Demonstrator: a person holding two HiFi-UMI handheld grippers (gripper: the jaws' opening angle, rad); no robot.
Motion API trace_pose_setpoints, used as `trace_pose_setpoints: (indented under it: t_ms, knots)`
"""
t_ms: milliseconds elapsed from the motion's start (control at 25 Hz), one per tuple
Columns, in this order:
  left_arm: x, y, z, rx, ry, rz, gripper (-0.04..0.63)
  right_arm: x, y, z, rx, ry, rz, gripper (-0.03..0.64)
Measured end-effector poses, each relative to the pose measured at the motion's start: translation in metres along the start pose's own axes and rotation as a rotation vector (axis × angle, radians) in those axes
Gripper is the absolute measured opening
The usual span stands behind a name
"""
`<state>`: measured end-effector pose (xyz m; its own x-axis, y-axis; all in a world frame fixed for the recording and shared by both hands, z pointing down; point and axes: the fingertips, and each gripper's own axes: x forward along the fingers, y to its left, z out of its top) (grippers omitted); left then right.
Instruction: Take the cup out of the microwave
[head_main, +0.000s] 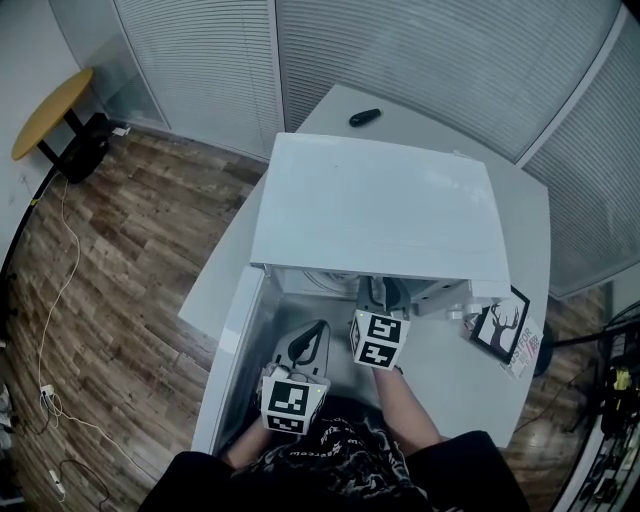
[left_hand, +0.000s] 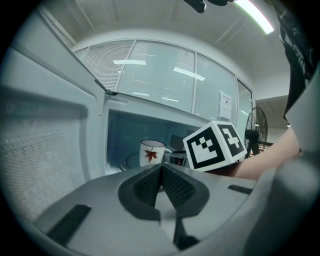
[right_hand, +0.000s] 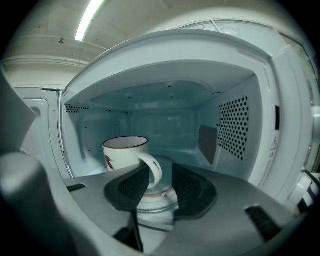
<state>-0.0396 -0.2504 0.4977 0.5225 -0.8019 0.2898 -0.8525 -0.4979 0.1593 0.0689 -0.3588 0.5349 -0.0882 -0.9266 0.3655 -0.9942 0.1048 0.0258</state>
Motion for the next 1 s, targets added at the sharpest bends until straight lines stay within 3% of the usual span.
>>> trace_pose_setpoints:
  t_ms: [680,840,1000]
  knots:
    - [0.004,0.004,-0.005,-0.025,0.013,-0.013,0.006,0.016,0.0,0.001,-0.037,-0.022,-0.001,0.104]
    - [0.004,0.005,-0.006,-0.025,0.019,-0.02,0.006,0.016,0.004,0.005,-0.055,-0.039,0.007,0.054]
    - [0.007,0.006,-0.006,-0.023,0.023,-0.019,0.006,0.017,0.002,0.005,-0.051,-0.038,0.008,0.051]
